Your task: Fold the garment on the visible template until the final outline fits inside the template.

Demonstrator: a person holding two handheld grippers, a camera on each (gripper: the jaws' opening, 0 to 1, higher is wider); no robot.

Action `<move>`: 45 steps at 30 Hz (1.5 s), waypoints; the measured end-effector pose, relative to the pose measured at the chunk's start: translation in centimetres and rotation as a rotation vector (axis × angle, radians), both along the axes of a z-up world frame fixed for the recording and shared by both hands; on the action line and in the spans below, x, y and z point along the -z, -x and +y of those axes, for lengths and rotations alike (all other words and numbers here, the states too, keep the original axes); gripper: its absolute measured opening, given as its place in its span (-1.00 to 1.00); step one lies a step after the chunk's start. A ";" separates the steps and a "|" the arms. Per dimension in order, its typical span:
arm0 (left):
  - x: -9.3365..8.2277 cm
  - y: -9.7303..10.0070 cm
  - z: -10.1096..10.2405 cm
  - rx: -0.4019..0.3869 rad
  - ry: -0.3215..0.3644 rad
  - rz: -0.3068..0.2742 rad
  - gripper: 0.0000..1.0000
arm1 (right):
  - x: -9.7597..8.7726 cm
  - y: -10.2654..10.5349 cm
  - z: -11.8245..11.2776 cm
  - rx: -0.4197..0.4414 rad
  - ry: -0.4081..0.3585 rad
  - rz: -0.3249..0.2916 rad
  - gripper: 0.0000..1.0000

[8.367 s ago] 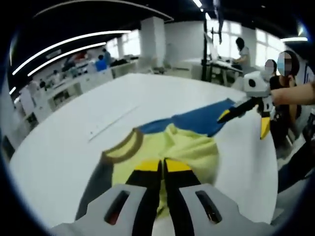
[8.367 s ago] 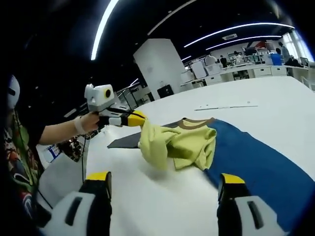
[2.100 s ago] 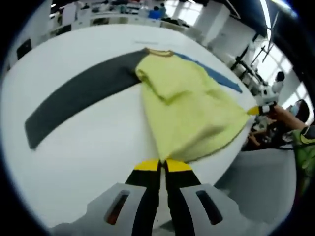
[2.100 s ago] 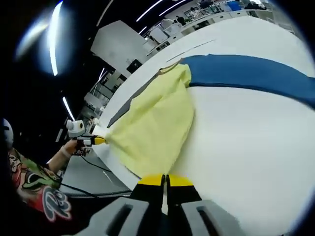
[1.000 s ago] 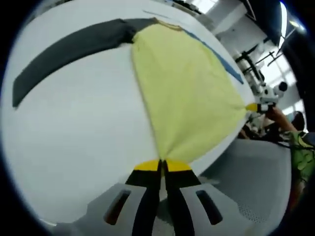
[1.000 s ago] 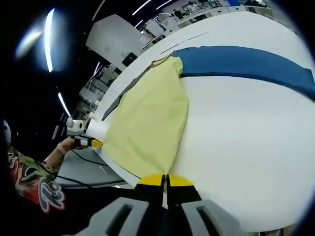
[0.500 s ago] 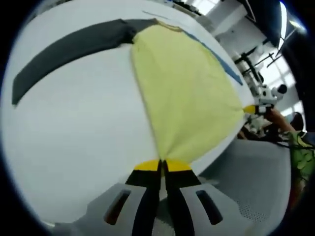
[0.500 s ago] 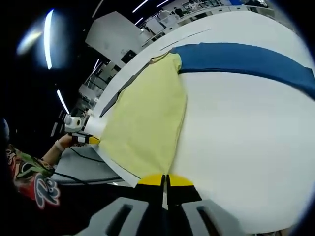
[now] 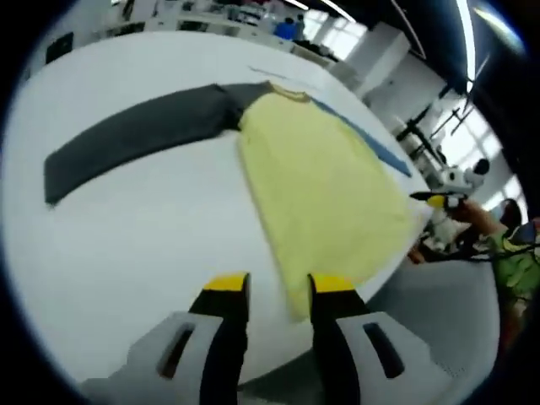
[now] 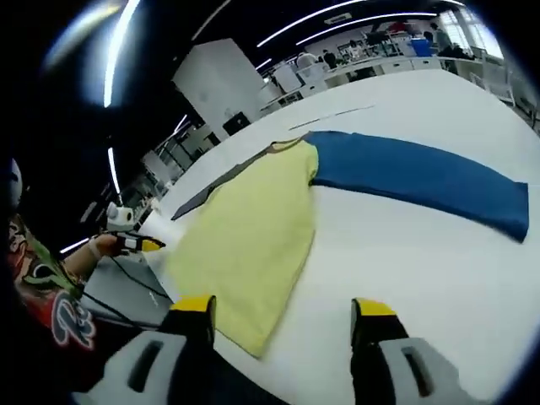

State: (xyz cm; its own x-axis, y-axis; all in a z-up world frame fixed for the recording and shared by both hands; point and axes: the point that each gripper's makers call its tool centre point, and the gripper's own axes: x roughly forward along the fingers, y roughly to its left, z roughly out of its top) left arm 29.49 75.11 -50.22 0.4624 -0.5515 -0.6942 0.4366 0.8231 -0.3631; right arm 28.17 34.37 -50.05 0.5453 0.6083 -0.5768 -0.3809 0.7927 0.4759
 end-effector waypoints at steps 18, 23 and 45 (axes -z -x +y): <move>-7.6 -4.0 -2.4 -0.080 0.211 -0.367 0.62 | -2.7 -5.8 -9.8 0.318 0.095 -0.141 0.96; -7.3 -3.7 -2.6 -0.067 0.193 -0.366 0.53 | -2.9 -7.0 -12.5 0.401 0.141 -0.154 0.79; -7.4 -2.9 -1.5 -0.123 0.181 -0.366 0.22 | 1.3 -9.2 -20.1 0.680 0.185 -0.026 -0.36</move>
State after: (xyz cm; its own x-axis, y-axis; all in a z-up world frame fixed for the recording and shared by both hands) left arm 32.38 73.61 -42.79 0.7305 -0.5747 -0.3688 0.4663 0.8144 -0.3455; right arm 37.40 14.23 -51.34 0.7847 0.0206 -0.6195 0.2183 0.9263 0.3073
